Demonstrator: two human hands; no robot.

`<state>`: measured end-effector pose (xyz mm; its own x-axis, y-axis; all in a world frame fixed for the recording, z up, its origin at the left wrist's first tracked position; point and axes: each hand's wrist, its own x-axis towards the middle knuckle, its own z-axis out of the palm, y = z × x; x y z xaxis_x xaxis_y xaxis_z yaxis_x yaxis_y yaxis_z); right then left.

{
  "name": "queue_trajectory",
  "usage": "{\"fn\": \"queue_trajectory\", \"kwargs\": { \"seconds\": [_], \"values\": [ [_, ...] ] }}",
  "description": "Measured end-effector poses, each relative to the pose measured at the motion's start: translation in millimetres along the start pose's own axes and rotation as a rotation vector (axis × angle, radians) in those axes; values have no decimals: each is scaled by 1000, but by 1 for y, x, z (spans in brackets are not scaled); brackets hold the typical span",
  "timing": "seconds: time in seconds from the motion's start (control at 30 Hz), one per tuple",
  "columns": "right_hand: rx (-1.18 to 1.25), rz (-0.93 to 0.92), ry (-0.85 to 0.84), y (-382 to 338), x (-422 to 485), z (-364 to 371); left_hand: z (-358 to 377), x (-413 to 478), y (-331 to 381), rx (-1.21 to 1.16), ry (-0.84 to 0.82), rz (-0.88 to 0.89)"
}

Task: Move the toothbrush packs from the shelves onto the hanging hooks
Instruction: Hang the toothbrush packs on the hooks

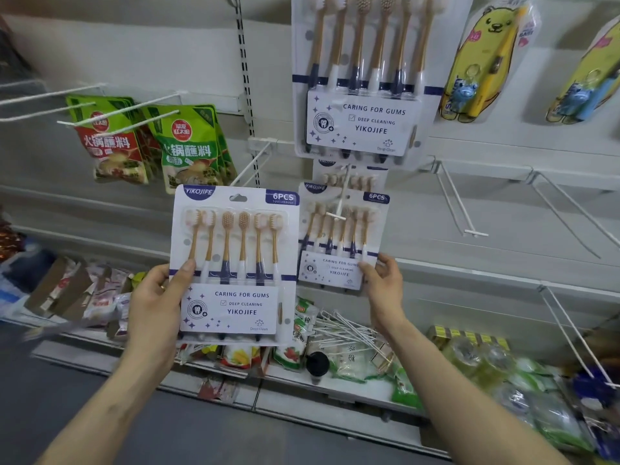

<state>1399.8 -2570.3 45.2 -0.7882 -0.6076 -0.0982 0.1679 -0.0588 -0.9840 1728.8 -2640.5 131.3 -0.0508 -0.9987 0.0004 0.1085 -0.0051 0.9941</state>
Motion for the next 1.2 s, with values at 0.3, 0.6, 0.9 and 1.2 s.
{"fn": "queue_trajectory", "kwargs": {
  "seconds": [0.3, 0.6, 0.9, 1.2],
  "values": [
    [-153, -50, -34, 5, 87, 18, 8, -8, -8, -37, 38, -25],
    [-277, -10, -76, -9, 134, 19, 4, -11, -11, -44, 95, -53],
    [-330, 65, -65, -10, 145, 7, -11, -19, -17, -16, 97, -51],
    [-281, 95, -60, 8, 61, -30, -14, -30, -45, -37, 12, -84]
  ]
}}
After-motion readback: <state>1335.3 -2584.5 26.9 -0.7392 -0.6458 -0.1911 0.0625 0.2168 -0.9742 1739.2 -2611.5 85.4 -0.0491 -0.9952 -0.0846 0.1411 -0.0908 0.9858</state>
